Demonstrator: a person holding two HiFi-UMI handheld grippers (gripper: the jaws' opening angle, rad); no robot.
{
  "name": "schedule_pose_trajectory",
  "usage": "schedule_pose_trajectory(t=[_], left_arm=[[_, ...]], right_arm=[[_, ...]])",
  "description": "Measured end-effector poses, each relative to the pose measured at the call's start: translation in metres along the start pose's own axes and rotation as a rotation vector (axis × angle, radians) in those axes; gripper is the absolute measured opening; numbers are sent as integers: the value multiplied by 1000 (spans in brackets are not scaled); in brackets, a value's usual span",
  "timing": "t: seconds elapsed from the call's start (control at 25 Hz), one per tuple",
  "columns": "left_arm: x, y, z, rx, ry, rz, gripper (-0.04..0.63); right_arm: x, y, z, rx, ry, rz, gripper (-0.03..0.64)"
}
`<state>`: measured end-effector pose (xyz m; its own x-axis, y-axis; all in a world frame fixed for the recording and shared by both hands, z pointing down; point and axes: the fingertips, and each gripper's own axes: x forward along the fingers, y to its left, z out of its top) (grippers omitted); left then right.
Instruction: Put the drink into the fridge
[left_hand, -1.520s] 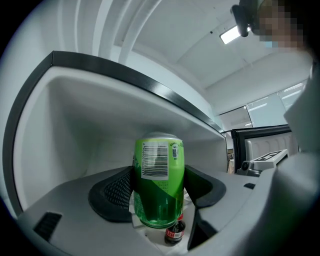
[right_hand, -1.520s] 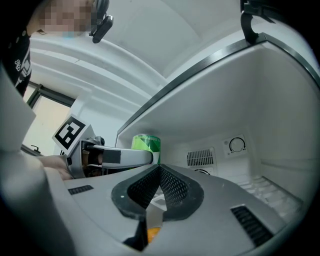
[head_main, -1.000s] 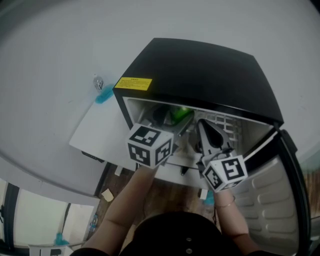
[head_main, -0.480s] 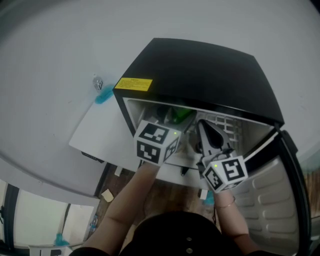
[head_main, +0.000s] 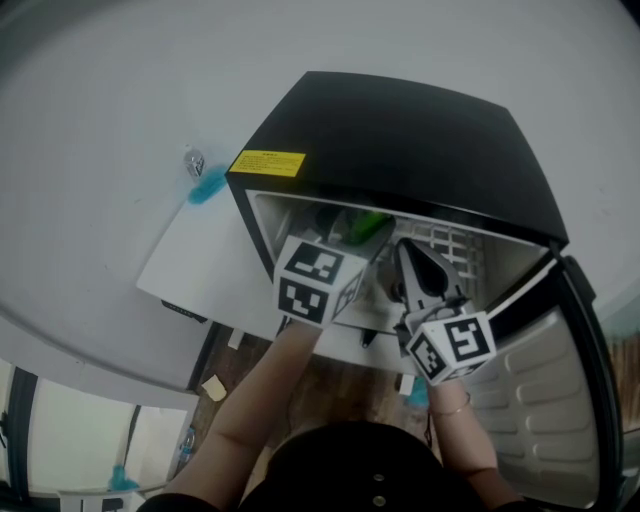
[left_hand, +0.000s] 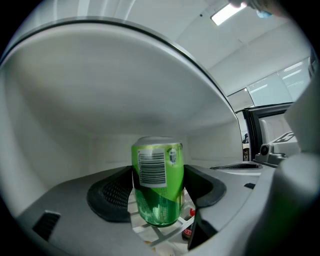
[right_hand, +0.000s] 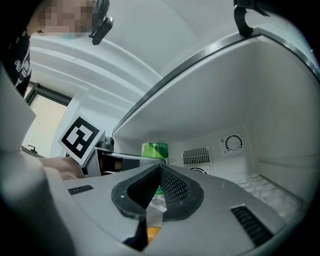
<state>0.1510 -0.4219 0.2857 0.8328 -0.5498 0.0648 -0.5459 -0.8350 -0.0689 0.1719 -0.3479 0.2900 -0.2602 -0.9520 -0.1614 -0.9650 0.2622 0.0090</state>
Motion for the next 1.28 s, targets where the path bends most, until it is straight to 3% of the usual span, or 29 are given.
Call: schedule_pose_trajectory(t=[0.96, 1.28], left_arm=[[-31, -3, 5, -80, -64, 17, 319], [-63, -7, 12, -71, -138, 63, 318]], right_arm=[[-10, 8, -6, 19, 17, -5, 9], [-21, 22, -6, 18, 32, 19, 9]])
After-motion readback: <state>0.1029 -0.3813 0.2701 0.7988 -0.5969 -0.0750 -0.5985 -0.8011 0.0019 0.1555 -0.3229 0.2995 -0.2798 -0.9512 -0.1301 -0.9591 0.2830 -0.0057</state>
